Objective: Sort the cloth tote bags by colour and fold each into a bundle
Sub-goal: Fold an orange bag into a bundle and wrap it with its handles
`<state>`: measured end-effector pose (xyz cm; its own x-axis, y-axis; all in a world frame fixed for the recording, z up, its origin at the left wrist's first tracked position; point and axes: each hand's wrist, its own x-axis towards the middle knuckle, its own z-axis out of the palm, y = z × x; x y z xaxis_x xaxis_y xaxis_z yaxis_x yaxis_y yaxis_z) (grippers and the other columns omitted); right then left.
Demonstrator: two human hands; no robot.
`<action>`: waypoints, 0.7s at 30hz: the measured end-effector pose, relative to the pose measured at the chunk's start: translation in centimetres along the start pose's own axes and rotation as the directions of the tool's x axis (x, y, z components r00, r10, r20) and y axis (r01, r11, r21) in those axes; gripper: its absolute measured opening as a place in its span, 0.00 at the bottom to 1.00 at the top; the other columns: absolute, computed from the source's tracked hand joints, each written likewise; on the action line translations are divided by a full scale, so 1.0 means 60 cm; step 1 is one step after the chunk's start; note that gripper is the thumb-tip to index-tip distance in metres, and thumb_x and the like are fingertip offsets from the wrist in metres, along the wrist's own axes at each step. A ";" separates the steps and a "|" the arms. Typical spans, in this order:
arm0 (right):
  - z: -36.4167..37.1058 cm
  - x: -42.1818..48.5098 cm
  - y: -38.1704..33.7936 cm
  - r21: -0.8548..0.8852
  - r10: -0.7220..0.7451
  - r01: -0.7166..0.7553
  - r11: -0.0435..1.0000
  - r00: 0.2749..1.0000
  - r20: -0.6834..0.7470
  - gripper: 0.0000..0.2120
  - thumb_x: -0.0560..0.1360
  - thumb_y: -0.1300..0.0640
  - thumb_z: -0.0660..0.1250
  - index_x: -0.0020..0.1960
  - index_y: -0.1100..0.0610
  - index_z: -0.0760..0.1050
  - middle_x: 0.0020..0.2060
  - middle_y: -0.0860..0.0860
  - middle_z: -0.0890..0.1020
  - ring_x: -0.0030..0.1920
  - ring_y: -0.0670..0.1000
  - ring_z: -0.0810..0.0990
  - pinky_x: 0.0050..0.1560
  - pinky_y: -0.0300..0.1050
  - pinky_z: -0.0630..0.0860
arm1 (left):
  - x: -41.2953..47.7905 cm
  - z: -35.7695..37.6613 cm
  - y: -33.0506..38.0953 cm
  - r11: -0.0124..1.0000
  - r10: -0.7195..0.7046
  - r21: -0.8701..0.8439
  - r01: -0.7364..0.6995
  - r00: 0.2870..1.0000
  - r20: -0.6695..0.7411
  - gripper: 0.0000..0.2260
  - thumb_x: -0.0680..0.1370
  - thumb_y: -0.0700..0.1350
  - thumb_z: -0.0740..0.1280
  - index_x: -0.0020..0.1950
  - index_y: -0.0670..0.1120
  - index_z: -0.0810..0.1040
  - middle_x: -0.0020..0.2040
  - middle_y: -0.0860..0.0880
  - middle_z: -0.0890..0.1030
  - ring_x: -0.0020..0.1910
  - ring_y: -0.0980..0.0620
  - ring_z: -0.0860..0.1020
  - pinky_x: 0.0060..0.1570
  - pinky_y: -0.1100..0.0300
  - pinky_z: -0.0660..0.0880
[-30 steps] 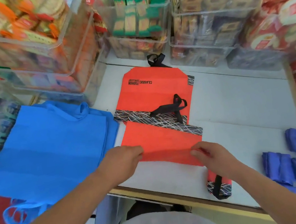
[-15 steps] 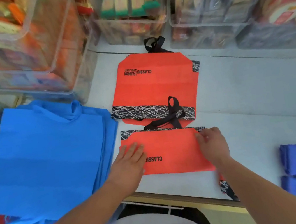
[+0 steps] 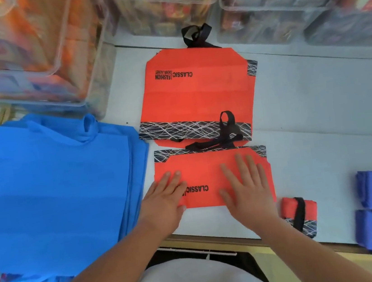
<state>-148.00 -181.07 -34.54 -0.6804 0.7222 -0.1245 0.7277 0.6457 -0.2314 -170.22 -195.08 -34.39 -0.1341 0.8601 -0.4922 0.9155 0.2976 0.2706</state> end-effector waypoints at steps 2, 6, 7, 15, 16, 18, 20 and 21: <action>0.027 -0.023 -0.007 0.011 0.020 -0.022 1.000 0.983 0.181 0.31 0.80 0.36 0.56 0.81 0.44 0.60 0.81 0.55 0.56 0.80 0.64 0.54 0.76 0.68 0.55 | 0.000 -0.007 -0.005 1.000 0.021 0.007 -0.021 0.999 0.047 0.32 0.81 0.60 0.62 0.82 0.56 0.55 0.82 0.56 0.41 0.81 0.52 0.40 0.80 0.50 0.44; 0.051 -0.023 0.012 -0.006 0.048 -0.049 0.999 0.939 0.341 0.34 0.78 0.27 0.39 0.81 0.36 0.43 0.82 0.49 0.41 0.81 0.60 0.39 0.78 0.67 0.44 | 0.004 -0.013 -0.025 0.992 0.116 0.052 -0.116 0.993 0.007 0.22 0.80 0.57 0.67 0.71 0.52 0.70 0.83 0.51 0.50 0.82 0.47 0.49 0.79 0.45 0.56; 0.051 -0.020 0.015 -0.009 0.046 -0.046 0.999 0.929 0.366 0.36 0.75 0.25 0.34 0.80 0.34 0.38 0.81 0.48 0.36 0.80 0.58 0.33 0.78 0.65 0.39 | 0.004 -0.011 -0.027 0.983 0.155 0.106 -0.153 0.988 -0.006 0.18 0.80 0.54 0.67 0.68 0.50 0.72 0.83 0.48 0.53 0.82 0.43 0.52 0.78 0.43 0.58; -0.008 -0.008 0.025 0.112 -0.031 -0.025 0.993 0.881 0.473 0.43 0.66 0.17 0.43 0.78 0.30 0.44 0.79 0.40 0.36 0.80 0.49 0.33 0.79 0.56 0.38 | -0.007 -0.046 -0.021 0.978 0.204 0.051 -0.203 0.979 -0.019 0.09 0.86 0.46 0.57 0.62 0.46 0.74 0.68 0.43 0.77 0.73 0.38 0.70 0.62 0.44 0.73; -0.023 -0.010 0.030 0.139 -0.061 -0.002 0.990 0.891 0.449 0.42 0.68 0.20 0.49 0.79 0.34 0.54 0.81 0.42 0.46 0.81 0.50 0.43 0.80 0.56 0.47 | -0.013 -0.059 -0.023 0.980 0.195 -0.020 -0.197 0.980 -0.047 0.08 0.86 0.47 0.57 0.57 0.46 0.73 0.56 0.44 0.81 0.63 0.38 0.77 0.53 0.47 0.77; -0.059 -0.014 0.050 0.152 -0.051 -0.017 0.988 0.901 0.432 0.33 0.74 0.28 0.58 0.75 0.40 0.69 0.76 0.41 0.68 0.77 0.48 0.65 0.74 0.50 0.66 | -0.024 -0.080 -0.030 0.984 0.108 -0.145 -0.104 0.994 0.021 0.08 0.86 0.50 0.56 0.55 0.48 0.70 0.42 0.47 0.77 0.44 0.42 0.78 0.41 0.51 0.76; -0.093 -0.018 0.072 0.164 0.026 -0.118 0.979 0.878 0.477 0.16 0.78 0.38 0.65 0.65 0.38 0.77 0.61 0.38 0.81 0.63 0.47 0.79 0.61 0.44 0.75 | -0.030 -0.092 -0.044 0.966 0.040 -0.256 -0.024 0.997 0.059 0.08 0.85 0.53 0.56 0.55 0.50 0.70 0.38 0.52 0.75 0.39 0.47 0.76 0.39 0.52 0.73; -0.105 -0.018 0.082 0.229 0.056 -0.191 0.955 0.869 0.492 0.09 0.79 0.42 0.67 0.58 0.37 0.79 0.54 0.38 0.84 0.56 0.47 0.81 0.56 0.43 0.76 | -0.030 -0.095 -0.052 0.955 0.013 -0.296 0.004 0.998 0.057 0.08 0.85 0.54 0.57 0.54 0.52 0.71 0.37 0.54 0.75 0.38 0.49 0.75 0.38 0.53 0.72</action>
<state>-143.13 -177.12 -29.47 -0.5934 0.5416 -0.5954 0.8046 0.4220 -0.4179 -175.02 -195.22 -29.62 -0.1002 0.8391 -0.5346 0.7615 0.4105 0.5017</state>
